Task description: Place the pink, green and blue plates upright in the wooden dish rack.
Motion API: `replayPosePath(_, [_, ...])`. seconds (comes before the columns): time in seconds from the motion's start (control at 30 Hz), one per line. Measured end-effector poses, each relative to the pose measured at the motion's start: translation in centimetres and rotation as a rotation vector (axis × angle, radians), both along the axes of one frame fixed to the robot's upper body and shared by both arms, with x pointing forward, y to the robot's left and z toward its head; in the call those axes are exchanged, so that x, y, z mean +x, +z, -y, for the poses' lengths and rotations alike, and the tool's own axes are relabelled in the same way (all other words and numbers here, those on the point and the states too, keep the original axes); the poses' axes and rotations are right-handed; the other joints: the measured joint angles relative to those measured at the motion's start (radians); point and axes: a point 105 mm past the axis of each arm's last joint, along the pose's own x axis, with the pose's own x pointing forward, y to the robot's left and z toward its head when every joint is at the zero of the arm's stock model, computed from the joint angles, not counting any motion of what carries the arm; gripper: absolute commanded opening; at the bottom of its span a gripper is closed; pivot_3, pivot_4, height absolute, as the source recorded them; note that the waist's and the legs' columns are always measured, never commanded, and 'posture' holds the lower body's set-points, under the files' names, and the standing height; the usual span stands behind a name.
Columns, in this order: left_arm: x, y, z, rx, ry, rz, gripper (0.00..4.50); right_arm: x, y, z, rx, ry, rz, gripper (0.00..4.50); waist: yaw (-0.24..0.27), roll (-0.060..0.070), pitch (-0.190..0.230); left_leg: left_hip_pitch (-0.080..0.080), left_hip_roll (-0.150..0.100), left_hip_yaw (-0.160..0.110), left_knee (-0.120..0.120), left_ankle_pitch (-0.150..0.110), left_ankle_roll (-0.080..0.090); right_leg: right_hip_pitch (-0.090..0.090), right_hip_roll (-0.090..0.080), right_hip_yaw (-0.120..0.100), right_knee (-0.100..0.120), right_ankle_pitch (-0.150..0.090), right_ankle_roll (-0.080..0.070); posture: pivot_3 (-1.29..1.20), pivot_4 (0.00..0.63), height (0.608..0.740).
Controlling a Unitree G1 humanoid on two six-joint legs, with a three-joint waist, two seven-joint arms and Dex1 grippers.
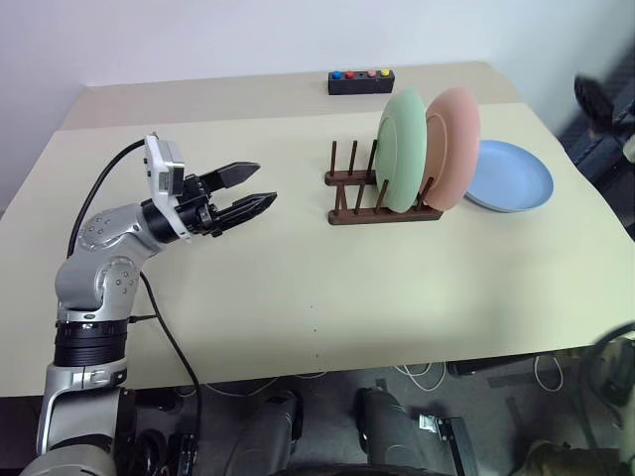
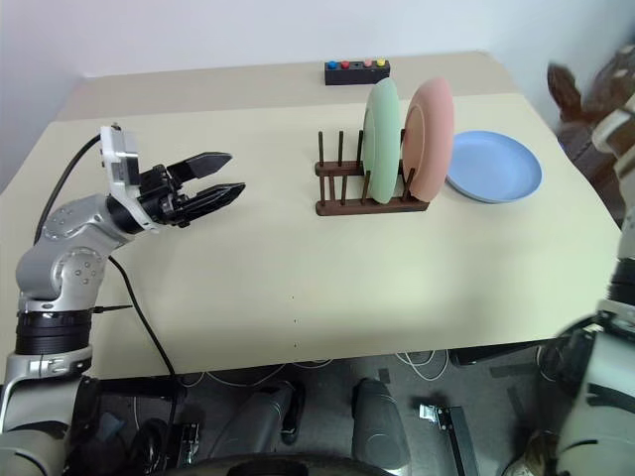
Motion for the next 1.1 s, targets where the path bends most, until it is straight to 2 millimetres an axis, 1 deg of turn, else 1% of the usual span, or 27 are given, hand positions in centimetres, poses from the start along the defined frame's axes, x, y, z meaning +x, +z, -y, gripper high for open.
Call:
replayPosePath(0.03, [0.1,-0.1,0.0,0.0,0.003,0.0,3.28,0.1,-1.8,0.7,-0.071,-0.038,-0.082,4.46,-0.001,0.0,0.0,0.0,0.0,0.0,0.0,0.0,0.0,0.0,0.0,0.0,0.0,0.0,0.0,0.0,0.15,0.74])
replayPosePath(0.07, [0.2,-0.2,0.0,0.001,0.005,-0.004,3.28,0.2,-3.4,1.0,-0.1,-0.047,-0.142,4.46,-0.002,0.0,0.0,0.0,0.0,0.001,0.0,0.0,0.0,0.0,0.0,0.001,0.0,0.0,0.0,0.0,0.15,0.74])
replayPosePath(0.1, [0.2,-0.3,0.0,0.004,0.004,-0.007,3.28,0.3,-5.4,1.1,-0.127,-0.036,-0.215,4.46,-0.003,0.001,0.0,0.0,0.0,0.001,0.0,0.0,0.0,0.0,0.0,0.001,0.0,0.0,0.0,0.0,0.15,0.74])
replayPosePath(0.13, [0.2,-0.4,0.1,0.006,0.002,-0.008,3.28,0.4,-6.6,1.0,-0.122,-0.017,-0.259,4.46,-0.003,0.001,0.001,0.0,0.0,0.002,0.001,0.0,0.0,0.0,0.0,0.001,0.0,0.0,0.0,0.0,0.15,0.74])
replayPosePath(0.2, [0.2,-0.4,0.1,0.009,0.003,-0.008,3.28,0.4,-8.3,0.8,-0.072,0.028,-0.322,4.46,-0.002,0.002,0.001,0.0,0.0,0.002,0.001,0.0,0.0,0.0,0.0,0.002,0.0,0.0,0.0,0.0,0.15,0.74])
replayPosePath(0.37, [0.2,-0.4,0.1,0.009,0.005,-0.008,3.28,0.1,-10.6,-0.4,-0.064,0.157,-0.473,4.46,0.002,0.002,0.001,0.0,0.0,0.002,0.002,0.0,0.0,0.001,0.0,0.001,0.0,0.0,0.0,0.0,0.15,0.74])
replayPosePath(0.43, [0.2,-0.4,0.1,0.009,0.006,-0.008,3.28,0.3,-10.9,-0.4,-0.016,0.171,-0.492,4.46,0.002,0.002,0.001,0.0,0.0,0.002,0.002,0.0,0.0,0.001,0.0,0.001,0.0,0.0,0.0,0.0,0.15,0.74])
replayPosePath(0.53, [0.2,-0.3,0.1,0.009,0.007,-0.007,3.28,0.5,-10.3,-1.0,0.005,0.229,-0.5,4.46,0.001,0.002,0.001,0.0,0.0,0.001,0.002,0.0,0.0,0.001,0.0,0.001,0.0,0.0,0.0,0.0,0.15,0.74])
replayPosePath(0.63, [0.2,-0.4,0.1,0.008,0.012,-0.009,3.28,0.7,-10.3,-1.4,0.047,0.26,-0.512,4.46,0.003,0.002,0.001,0.0,0.0,0.001,0.002,0.0,0.0,0.001,0.0,0.001,0.0,0.0,0.0,0.0,0.15,0.74])
replayPosePath(0.73, [0.1,-0.2,0.3,-0.009,0.004,-0.028,3.28,0.9,-10.9,-1.5,0.08,0.265,-0.524,4.46,0.003,0.002,0.001,0.0,0.0,0.001,0.002,0.0,0.0,0.001,0.0,0.001,0.0,0.0,0.0,0.0,0.15,0.74])
replayPosePath(0.83, [-0.3,0.1,1.1,-0.025,-0.029,-0.059,3.28,1.3,-12.0,-2.1,0.118,0.28,-0.536,4.46,0.003,0.002,0.001,0.0,0.0,0.001,0.002,0.0,-0.001,0.001,0.0,0.001,0.0,0.0,0.0,0.0,0.15,0.74])
replayPosePath(0.9, [-0.9,-0.3,2.3,0.017,-0.063,-0.08,3.28,1.4,-12.3,-2.3,0.131,0.283,-0.539,4.46,0.004,0.002,0.001,0.0,0.0,0.001,0.002,0.001,-0.001,0.001,0.0,0.001,0.0,0.0,0.0,0.0,0.15,0.74])
replayPosePath(1.0, [-1.8,-2.4,6.1,0.136,-0.106,-0.123,3.28,1.8,-12.6,-2.9,0.161,0.306,-0.534,4.46,0.005,0.002,0.001,0.0,0.0,0.001,0.003,0.001,-0.002,0.002,0.0,0.001,-0.001,0.0,0.0,0.0,0.15,0.74])
replayPosePath(1.03, [-1.8,-2.8,7.2,0.143,-0.106,-0.133,3.28,1.9,-12.7,-3.2,0.172,0.319,-0.532,4.46,0.005,0.002,0.001,0.0,0.0,0.001,0.003,0.001,-0.002,0.002,0.0,0.001,0.0,0.0,0.0,0.0,0.15,0.74])
replayPosePath(1.1, [-1.2,-3.2,8.6,0.164,-0.065,-0.166,3.28,2.0,-12.9,-3.2,0.18,0.323,-0.531,4.46,0.005,0.002,0.001,0.0,0.0,0.001,0.003,0.001,-0.002,0.002,0.0,0.001,0.0,0.0,0.0,0.0,0.15,0.74])
